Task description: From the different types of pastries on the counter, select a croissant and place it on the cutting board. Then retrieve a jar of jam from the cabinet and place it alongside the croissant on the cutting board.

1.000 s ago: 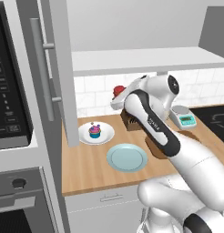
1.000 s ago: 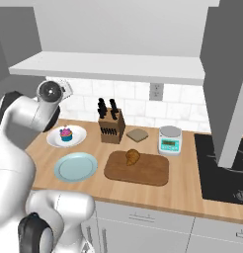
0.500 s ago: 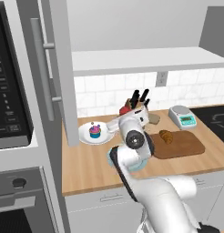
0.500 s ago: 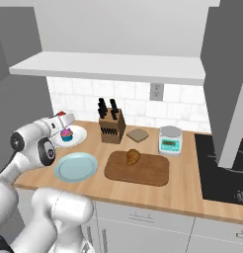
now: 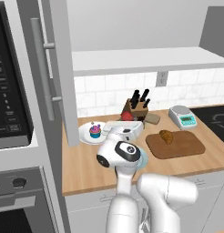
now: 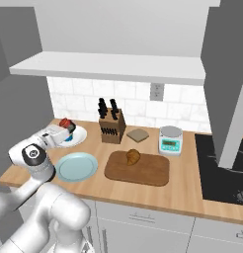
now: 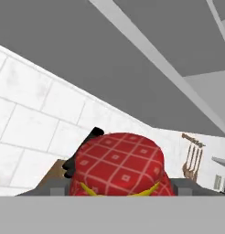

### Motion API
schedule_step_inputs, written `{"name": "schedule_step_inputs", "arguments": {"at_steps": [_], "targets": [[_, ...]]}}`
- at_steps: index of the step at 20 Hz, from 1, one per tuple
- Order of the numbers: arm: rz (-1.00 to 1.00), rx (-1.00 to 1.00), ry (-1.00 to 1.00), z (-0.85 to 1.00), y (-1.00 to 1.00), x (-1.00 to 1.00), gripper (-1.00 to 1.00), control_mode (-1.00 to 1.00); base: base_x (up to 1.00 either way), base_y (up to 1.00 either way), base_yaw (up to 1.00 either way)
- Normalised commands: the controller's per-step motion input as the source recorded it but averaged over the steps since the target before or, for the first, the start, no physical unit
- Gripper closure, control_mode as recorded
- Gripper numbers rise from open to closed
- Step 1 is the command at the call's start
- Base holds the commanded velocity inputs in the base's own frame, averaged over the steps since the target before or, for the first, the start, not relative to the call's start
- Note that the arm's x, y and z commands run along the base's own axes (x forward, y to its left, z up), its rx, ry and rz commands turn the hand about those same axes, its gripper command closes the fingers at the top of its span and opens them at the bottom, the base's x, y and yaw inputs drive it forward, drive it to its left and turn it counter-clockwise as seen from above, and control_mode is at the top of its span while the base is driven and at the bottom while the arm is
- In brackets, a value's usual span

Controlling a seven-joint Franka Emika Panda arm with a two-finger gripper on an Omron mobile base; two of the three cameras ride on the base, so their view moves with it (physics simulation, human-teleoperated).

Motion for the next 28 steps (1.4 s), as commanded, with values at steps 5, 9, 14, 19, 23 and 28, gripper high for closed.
{"name": "schedule_step_inputs", "arguments": {"at_steps": [5, 9, 14, 19, 23, 28], "targets": [[-0.03, 0.10, -0.05, -0.09, -0.43, 0.00, 1.00, -1.00, 0.00, 0.00, 0.00], [-0.06, 0.31, -0.15, -0.27, -1.00, 0.00, 1.00, -1.00, 0.00, 0.00, 0.00], [-0.06, 0.28, -0.12, -0.29, -0.99, 0.00, 1.00, -1.00, 0.00, 0.00, 0.00], [-0.02, -0.01, -0.14, -0.33, -0.76, 0.00, 1.00, -1.00, 0.00, 0.00, 0.00], [0.00, -0.07, -0.01, -0.39, -0.52, 0.00, 1.00, -1.00, 0.00, 0.00, 0.00], [0.00, -0.02, 0.00, -0.33, -0.75, 0.00, 1.00, -1.00, 0.00, 0.00, 0.00]]}}
